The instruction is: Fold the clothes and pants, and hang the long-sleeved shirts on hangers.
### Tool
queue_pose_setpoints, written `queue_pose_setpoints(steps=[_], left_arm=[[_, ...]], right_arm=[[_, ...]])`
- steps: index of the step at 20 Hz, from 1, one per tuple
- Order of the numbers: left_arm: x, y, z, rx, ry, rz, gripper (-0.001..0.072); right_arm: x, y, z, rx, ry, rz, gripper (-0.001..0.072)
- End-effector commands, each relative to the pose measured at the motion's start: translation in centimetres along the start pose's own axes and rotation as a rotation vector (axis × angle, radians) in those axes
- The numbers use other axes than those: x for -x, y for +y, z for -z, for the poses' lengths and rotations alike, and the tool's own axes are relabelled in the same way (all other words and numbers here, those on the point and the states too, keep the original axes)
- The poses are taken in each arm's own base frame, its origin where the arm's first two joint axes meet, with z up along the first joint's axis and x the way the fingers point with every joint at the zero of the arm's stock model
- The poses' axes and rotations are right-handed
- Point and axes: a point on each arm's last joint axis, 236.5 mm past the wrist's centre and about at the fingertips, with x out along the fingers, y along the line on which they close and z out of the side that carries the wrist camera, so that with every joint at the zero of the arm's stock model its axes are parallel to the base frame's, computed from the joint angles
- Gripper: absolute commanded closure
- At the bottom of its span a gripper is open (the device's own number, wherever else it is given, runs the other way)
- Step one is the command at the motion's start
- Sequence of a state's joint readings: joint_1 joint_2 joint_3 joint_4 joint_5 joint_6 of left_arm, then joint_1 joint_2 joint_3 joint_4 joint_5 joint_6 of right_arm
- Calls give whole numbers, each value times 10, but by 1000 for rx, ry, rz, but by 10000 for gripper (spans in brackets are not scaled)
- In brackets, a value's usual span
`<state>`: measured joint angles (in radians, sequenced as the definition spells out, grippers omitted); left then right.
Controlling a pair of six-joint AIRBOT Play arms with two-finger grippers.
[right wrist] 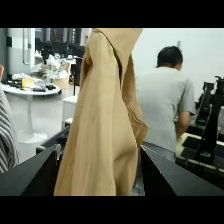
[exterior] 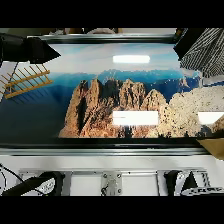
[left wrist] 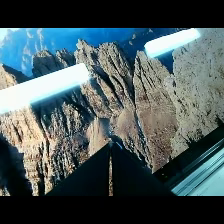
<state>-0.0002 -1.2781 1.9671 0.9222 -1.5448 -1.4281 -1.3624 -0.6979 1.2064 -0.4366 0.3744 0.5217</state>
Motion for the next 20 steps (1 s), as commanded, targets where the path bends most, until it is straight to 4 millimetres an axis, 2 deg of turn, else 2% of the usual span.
queue_pose_setpoints(steps=[1, 4, 7, 9, 12, 15, 17, 20], left_arm=[[0, 0, 0, 0, 1, -1, 689], [0, 0, 0, -1, 1, -1, 689], [0, 0, 0, -12, 0, -2, 689], [0, 1, 0, -18, -2, -3, 689], [0, 1, -2, -18, -11, -4, 689], [0, 1, -3, -18, -14, -5, 689], [0, 1, -7, -18, -28, -7, 689], [0, 1, -6, -16, -26, -7, 689]], right_arm=[[21, 7, -47, -167, -137, -11, 163], [45, 34, -82, -297, -221, -114, 163], [69, 84, -110, -462, -264, -352, 166], [79, 114, -116, -528, -257, -494, 165], [87, 161, -107, -514, -212, -689, 165], [104, 214, -100, -449, -213, -896, 165], [122, 249, -95, -453, -192, -1035, 165], [166, 317, -61, -310, -89, -1271, 193]])
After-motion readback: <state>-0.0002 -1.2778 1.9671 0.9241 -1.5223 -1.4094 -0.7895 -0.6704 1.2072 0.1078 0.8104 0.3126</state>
